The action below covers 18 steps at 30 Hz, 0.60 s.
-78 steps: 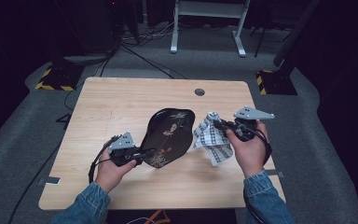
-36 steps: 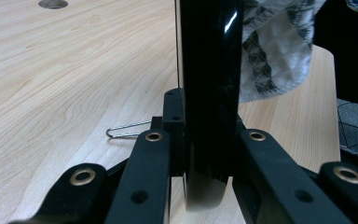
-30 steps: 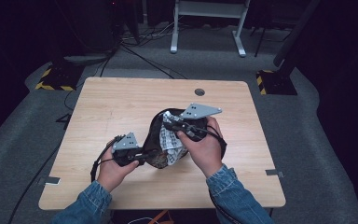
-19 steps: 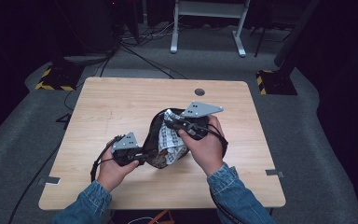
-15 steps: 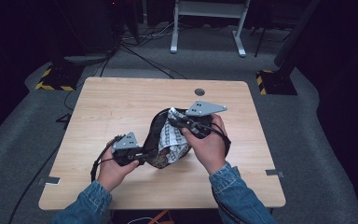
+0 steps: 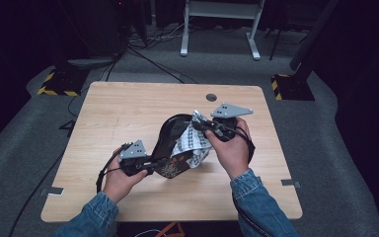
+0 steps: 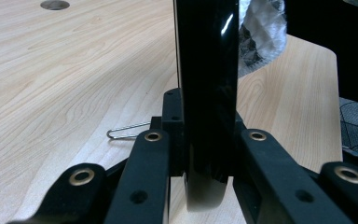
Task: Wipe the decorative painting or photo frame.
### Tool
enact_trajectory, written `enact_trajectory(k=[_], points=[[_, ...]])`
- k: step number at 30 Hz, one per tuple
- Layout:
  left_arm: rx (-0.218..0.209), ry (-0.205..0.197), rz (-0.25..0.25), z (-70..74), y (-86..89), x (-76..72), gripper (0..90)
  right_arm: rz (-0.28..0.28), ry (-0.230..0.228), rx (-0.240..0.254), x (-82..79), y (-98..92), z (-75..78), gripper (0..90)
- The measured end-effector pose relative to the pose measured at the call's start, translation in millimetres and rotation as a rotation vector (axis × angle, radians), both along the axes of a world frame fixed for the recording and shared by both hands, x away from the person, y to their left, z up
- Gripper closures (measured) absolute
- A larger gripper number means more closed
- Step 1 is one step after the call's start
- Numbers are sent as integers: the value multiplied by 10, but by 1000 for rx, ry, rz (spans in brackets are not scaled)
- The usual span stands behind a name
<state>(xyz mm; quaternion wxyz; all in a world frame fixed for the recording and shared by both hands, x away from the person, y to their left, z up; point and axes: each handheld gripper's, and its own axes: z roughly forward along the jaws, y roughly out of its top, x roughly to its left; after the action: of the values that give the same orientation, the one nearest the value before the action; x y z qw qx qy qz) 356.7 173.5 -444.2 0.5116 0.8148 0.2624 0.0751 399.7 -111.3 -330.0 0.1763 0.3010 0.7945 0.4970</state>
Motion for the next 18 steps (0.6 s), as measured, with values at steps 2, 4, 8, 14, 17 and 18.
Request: enact_trajectory(k=[2,4,8,14,17,18], points=[[1,-2,-1,-1,1,0,798,-6,5,-4,10,-24,-15,862],[3,-5,-2,0,3,1,797,-16,7,-8,25,-57,-37,862],[1,-1,-2,0,2,0,798,-43,19,-18,63,-141,-87,862],[4,-2,-2,5,-2,5,797,-78,45,-13,109,-237,-155,861],[3,2,-3,3,-2,4,798,-82,45,-13,106,-238,-160,861],[5,2,-2,0,0,5,798,-81,41,-17,96,-225,-154,861]])
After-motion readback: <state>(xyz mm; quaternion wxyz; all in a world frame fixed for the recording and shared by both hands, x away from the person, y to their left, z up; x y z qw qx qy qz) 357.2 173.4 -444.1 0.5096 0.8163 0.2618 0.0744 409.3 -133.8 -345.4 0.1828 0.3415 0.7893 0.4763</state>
